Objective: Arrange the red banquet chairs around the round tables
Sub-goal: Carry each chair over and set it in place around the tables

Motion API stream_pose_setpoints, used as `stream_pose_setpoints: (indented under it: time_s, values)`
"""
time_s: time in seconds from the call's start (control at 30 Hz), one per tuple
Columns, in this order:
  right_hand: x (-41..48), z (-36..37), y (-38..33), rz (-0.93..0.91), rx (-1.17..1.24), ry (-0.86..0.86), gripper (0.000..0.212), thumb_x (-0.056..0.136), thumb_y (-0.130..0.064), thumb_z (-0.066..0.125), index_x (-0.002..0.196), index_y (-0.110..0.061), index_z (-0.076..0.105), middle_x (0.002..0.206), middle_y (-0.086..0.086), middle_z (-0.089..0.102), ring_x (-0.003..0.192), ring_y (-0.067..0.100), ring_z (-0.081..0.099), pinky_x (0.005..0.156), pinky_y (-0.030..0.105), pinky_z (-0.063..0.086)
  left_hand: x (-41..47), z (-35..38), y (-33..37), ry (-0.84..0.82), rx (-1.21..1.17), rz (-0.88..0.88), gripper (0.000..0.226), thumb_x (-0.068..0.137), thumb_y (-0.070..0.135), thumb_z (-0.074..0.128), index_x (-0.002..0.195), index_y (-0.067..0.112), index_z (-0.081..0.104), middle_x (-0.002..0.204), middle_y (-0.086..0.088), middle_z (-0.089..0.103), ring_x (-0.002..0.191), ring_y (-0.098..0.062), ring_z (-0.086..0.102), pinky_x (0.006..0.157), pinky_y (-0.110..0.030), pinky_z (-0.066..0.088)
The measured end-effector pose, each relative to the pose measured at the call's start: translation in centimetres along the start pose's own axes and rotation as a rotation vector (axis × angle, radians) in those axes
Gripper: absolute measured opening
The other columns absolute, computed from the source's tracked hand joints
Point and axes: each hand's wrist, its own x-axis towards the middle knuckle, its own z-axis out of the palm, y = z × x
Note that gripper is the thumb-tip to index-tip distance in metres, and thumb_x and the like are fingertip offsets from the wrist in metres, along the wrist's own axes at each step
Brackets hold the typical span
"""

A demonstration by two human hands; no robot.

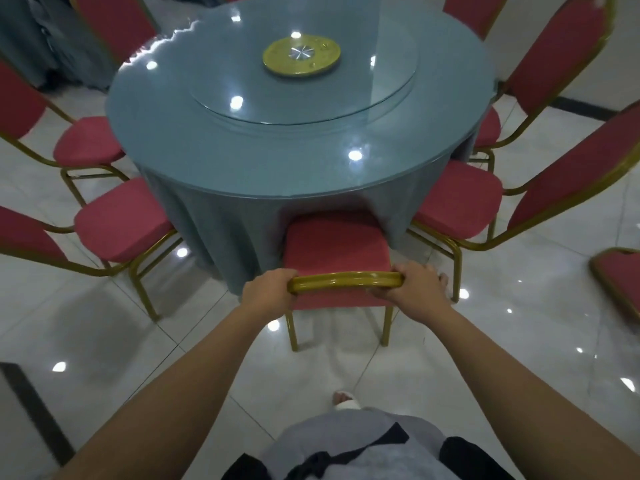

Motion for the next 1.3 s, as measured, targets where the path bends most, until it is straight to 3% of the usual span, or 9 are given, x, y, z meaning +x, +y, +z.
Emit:
stream_pose_setpoints:
  time_s: [0.2,0.27,0.37,0.47,0.57,0.63,0.8,1.0,1.3]
  values:
    - [0.2,-0.7,0.6,-0.052,0.006,-0.05,0.031,0.07,-0.069,0.063,0.076,-0.039,0.059,0.085,-0.017,0.057,0.102,0.02,0.048,0.091,0.045,0.028,0.0,0.7,-0.7,0.052,-0.058,0.043,0.025,0.085,0.029,0.063,0.104,0.044,0.055,0.087,0.017,0.061,0.086,-0.012,0.06,0.081,-0.042,0.053]
    - [0.1,-1.6,0.6,-0.071,-0.012,-0.153,0.042,0.064,-0.077,0.056,0.093,-0.046,0.059,0.098,-0.02,0.056,0.109,0.019,0.047,0.096,0.047,0.028,-0.2,0.9,-1.8,0.033,-0.172,0.074,0.031,0.083,0.031,0.067,0.107,0.047,0.054,0.093,0.02,0.06,0.09,-0.007,0.058,0.082,-0.04,0.053]
    - [-0.3,-3.1,-0.6,-0.132,0.021,-0.24,0.084,0.056,-0.096,0.048,0.125,-0.049,0.051,0.118,-0.021,0.049,0.114,0.011,0.041,0.106,0.046,0.031,-1.3,0.9,-3.7,0.008,-0.397,0.094,0.06,0.081,0.03,0.074,0.132,0.044,0.045,0.12,0.02,0.049,0.111,-0.008,0.052,0.089,-0.023,0.047]
    - [-0.7,-3.4,-4.5,-0.259,0.177,-0.164,0.074,0.069,-0.087,0.052,0.129,-0.045,0.052,0.131,-0.021,0.049,0.123,0.007,0.043,0.107,0.04,0.036,-3.2,0.7,-6.2,0.107,-0.48,0.019,0.081,0.083,0.038,0.074,0.148,0.043,0.026,0.141,0.022,0.031,0.127,-0.005,0.036,0.1,-0.022,0.032]
    - [-0.4,-1.6,-10.1,-0.417,0.219,-0.165,0.059,0.08,-0.068,0.059,0.129,-0.036,0.056,0.134,-0.016,0.052,0.127,0.009,0.045,0.11,0.043,0.035,-5.2,0.1,-9.1,0.159,-0.531,-0.083,0.08,0.087,0.042,0.07,0.148,0.046,0.019,0.158,0.012,0.023,0.141,-0.013,0.029,0.111,-0.035,0.029]
    - [-0.1,0.4,-14.1,-0.476,0.226,-0.218,0.058,0.081,-0.066,0.058,0.13,-0.035,0.056,0.135,-0.014,0.052,0.127,0.009,0.044,0.11,0.042,0.035,-6.5,-0.6,-11.3,0.175,-0.587,-0.147,0.078,0.088,0.044,0.068,0.149,0.045,0.019,0.16,0.01,0.02,0.143,-0.016,0.026,0.113,-0.04,0.029]
    - [0.6,7.5,-24.6,-0.609,0.109,-0.396,0.058,0.086,-0.065,0.056,0.137,-0.038,0.048,0.141,-0.014,0.047,0.131,0.011,0.037,0.111,0.038,0.032,-9.4,-2.3,-19.3,0.302,-0.701,-0.296,0.078,0.088,0.045,0.067,0.15,0.042,0.021,0.16,0.01,0.019,0.143,-0.014,0.027,0.109,-0.032,0.029]
    - [-0.1,15.8,-38.4,-0.601,0.117,-0.566,0.061,0.087,-0.06,0.061,0.141,-0.037,0.042,0.149,-0.011,0.04,0.137,0.014,0.037,0.114,0.046,0.034,-12.6,-4.8,-34.0,0.423,-0.86,-0.455,0.077,0.086,0.045,0.069,0.148,0.046,0.022,0.159,0.008,0.018,0.143,-0.016,0.027,0.112,-0.038,0.03]
    - [-0.5,23.8,-60.5,-0.583,0.222,-0.56,0.064,0.087,-0.052,0.066,0.143,-0.037,0.038,0.151,-0.007,0.037,0.134,0.013,0.039,0.108,0.038,0.038,-16.5,-12.1,-55.0,0.483,-0.904,-0.509,0.077,0.088,0.039,0.069,0.15,0.041,0.023,0.158,0.008,0.023,0.143,-0.014,0.027,0.115,-0.036,0.028]
